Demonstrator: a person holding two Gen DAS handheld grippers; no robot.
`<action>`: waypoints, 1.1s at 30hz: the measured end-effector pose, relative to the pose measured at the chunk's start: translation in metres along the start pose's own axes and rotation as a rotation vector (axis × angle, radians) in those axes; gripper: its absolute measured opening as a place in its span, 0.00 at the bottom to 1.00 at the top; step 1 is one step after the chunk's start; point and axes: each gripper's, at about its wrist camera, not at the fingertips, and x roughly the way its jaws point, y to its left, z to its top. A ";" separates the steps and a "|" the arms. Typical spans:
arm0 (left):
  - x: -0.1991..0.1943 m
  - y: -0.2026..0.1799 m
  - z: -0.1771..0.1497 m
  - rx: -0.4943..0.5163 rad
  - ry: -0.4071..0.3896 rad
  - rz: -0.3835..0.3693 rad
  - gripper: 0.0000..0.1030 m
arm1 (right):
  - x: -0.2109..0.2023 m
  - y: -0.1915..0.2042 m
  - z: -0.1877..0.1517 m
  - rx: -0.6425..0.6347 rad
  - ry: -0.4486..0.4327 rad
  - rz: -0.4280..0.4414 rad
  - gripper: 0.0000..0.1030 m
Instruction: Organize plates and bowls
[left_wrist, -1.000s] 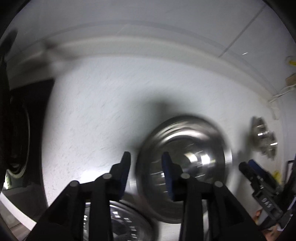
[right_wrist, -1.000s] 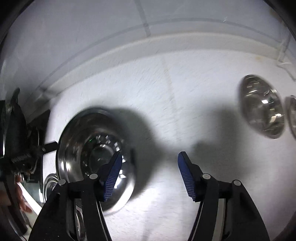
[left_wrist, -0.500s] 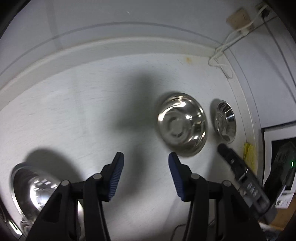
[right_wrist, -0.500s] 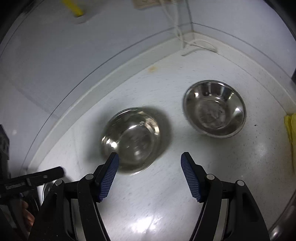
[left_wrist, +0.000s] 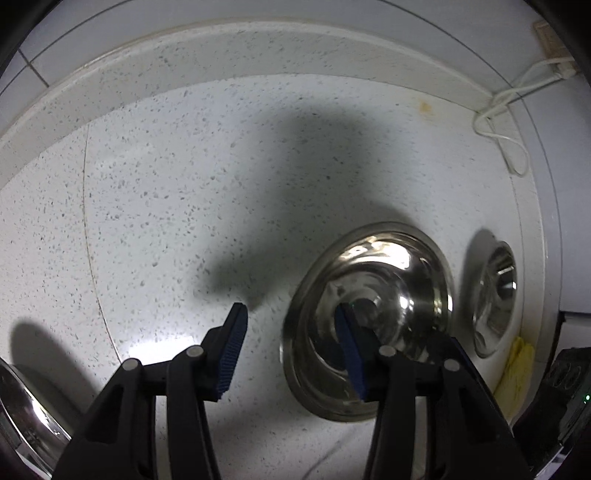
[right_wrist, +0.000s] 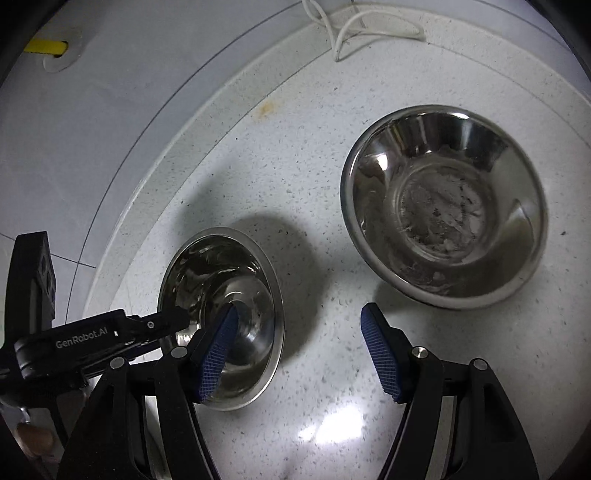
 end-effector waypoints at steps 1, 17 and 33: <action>0.004 -0.002 0.000 0.001 0.003 0.003 0.20 | 0.003 0.000 0.001 -0.007 0.005 0.001 0.26; -0.077 0.047 -0.062 0.096 -0.083 0.020 0.10 | -0.049 0.085 -0.067 -0.160 -0.013 0.035 0.06; -0.158 0.248 -0.154 -0.160 -0.171 0.087 0.11 | -0.027 0.261 -0.200 -0.484 0.120 0.128 0.08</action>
